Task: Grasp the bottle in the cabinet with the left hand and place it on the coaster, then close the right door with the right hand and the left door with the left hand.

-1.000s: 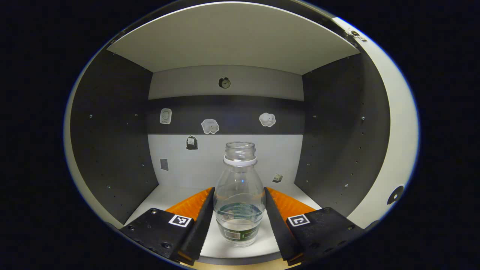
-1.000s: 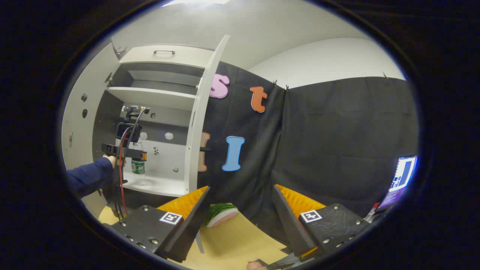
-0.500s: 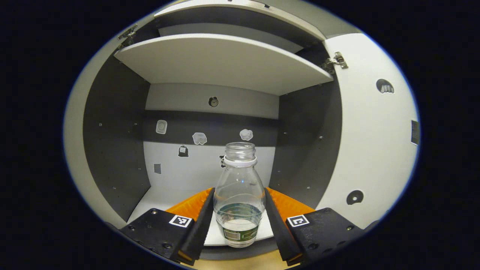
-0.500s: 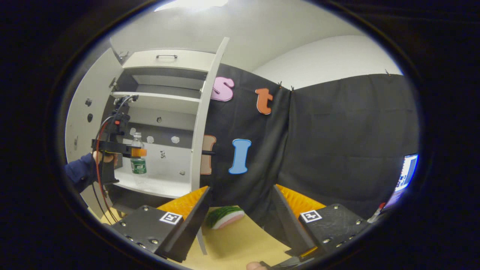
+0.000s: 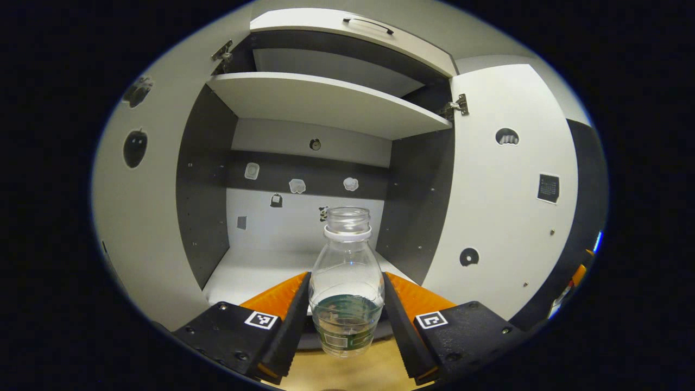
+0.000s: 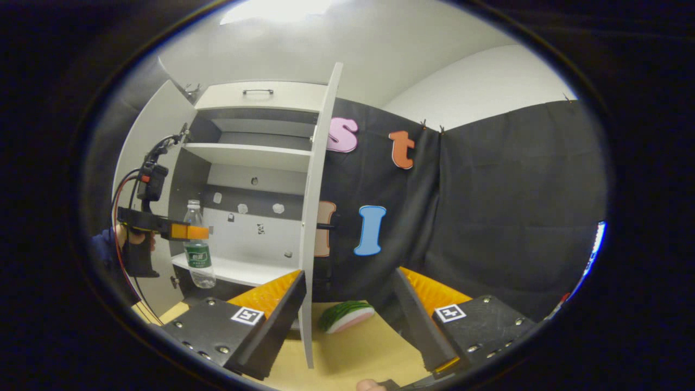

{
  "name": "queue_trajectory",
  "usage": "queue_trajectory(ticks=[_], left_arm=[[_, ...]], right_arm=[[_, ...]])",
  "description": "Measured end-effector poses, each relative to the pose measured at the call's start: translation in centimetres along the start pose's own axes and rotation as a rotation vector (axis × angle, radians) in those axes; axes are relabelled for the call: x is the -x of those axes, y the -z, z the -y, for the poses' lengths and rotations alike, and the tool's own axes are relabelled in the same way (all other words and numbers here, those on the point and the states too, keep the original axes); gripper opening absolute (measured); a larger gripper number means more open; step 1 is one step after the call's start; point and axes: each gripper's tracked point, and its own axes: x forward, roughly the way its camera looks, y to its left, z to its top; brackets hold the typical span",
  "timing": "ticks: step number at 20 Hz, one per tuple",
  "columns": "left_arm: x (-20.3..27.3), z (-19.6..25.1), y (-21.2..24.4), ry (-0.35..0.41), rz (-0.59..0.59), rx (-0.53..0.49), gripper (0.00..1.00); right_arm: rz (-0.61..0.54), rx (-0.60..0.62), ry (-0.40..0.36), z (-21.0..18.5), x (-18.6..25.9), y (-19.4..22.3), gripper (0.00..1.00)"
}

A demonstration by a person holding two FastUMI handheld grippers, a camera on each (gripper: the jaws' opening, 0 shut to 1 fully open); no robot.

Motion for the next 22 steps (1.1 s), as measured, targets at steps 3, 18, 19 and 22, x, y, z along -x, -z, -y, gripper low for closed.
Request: queue_trajectory(ticks=[3, 18, 19, 22], left_arm=[[2.4, -0.2, 3.0, -0.003, -0.035, -0.022, 0.77], [5.9, -3.7, 23.7, -0.037, -0.296, 0.153, 0.78], [6.0, -3.9, 24.9, -0.040, -0.311, 0.169, 0.78], [5.7, -4.8, 28.2, -0.062, -0.361, 0.202, 0.80]], right_arm=[[0.002, -0.002, -0.033, -0.7, 0.1, -0.1, 0.97], [-0.001, 0.022, -0.115, -3.1, 0.0, -0.3, 0.99], [-0.001, 0.022, -0.112, -3.1, 0.1, -0.3, 0.96], [-0.002, 0.030, -0.102, -2.9, 0.1, -0.3, 0.99]])
